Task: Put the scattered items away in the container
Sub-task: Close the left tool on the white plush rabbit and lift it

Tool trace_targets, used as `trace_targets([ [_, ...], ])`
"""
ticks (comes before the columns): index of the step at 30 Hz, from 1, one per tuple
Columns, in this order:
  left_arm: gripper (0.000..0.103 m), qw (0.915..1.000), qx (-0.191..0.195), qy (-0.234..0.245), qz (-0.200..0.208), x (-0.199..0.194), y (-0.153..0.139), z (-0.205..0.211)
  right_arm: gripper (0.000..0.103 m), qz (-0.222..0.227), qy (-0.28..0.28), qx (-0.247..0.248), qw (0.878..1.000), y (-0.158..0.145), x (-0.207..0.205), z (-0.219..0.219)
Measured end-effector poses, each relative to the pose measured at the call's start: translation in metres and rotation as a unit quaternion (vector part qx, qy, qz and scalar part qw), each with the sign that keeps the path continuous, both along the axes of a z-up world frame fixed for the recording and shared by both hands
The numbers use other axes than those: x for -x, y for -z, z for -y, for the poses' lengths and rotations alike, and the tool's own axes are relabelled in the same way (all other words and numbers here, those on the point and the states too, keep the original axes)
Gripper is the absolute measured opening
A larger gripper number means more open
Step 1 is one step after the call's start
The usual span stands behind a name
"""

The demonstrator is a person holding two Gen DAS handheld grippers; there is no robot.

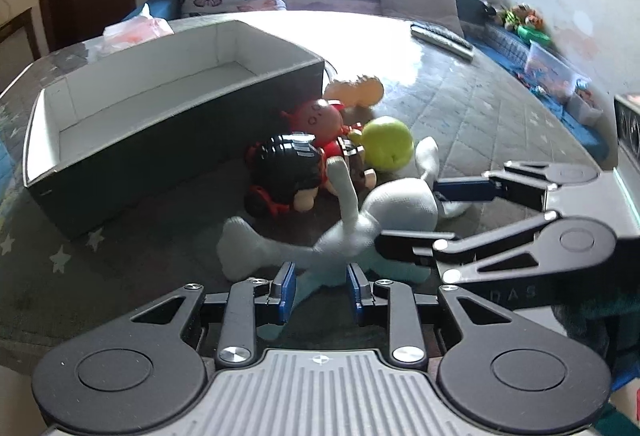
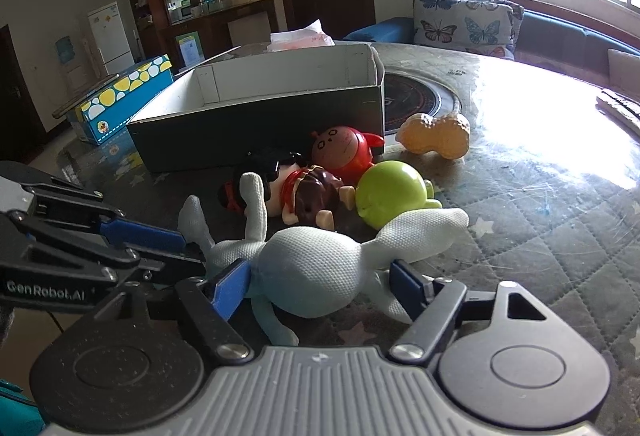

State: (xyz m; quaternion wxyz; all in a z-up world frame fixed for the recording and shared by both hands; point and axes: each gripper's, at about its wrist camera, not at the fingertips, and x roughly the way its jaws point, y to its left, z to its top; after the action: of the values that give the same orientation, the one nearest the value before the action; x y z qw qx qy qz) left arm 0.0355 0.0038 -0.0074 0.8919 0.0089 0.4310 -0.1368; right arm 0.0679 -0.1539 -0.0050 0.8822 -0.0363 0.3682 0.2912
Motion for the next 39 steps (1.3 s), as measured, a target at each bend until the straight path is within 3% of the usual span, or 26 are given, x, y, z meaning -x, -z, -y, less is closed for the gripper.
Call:
trace_targets([
  [4, 0.029, 1.0, 0.0, 0.002, 0.0, -0.002, 0.005, 0.0, 0.078, -0.012, 0.0, -0.003, 1.0, 0.003, -0.003, 0.001],
  [12, 0.031, 0.9974, -0.039, 0.033, 0.051, 0.0, -0.001, 0.006, 0.078, -0.023, -0.008, -0.009, 1.0, 0.005, -0.011, 0.002],
  [18, 0.031, 0.9987, -0.019, 0.047, 0.005, -0.02, 0.01, -0.005, 0.078, -0.026, -0.009, -0.012, 1.0, 0.005, -0.017, 0.004],
  [23, 0.031, 0.9974, -0.017, 0.07, -0.002, -0.022, 0.013, -0.009, 0.078, -0.03, -0.013, -0.017, 0.999, 0.006, -0.02, 0.002],
  [26, 0.031, 0.9967, -0.018, 0.079, 0.003, -0.023, 0.014, -0.008, 0.076, -0.029, -0.014, -0.016, 0.999, 0.006, -0.02, 0.0],
  [28, 0.03, 0.9965, -0.015, 0.082, 0.008, -0.022, 0.015, -0.007, 0.07, -0.029, -0.016, -0.017, 0.999, 0.006, -0.019, -0.003],
  [33, 0.02, 0.9967, 0.0, 0.078, 0.021, -0.017, 0.013, -0.011, 0.063, -0.025, -0.017, -0.016, 0.999, 0.002, -0.015, -0.004],
  [39, 0.018, 0.9961, 0.013, 0.067, 0.055, -0.005, -0.004, -0.017, 0.059, -0.001, -0.023, -0.022, 0.999, -0.017, -0.004, -0.005],
])
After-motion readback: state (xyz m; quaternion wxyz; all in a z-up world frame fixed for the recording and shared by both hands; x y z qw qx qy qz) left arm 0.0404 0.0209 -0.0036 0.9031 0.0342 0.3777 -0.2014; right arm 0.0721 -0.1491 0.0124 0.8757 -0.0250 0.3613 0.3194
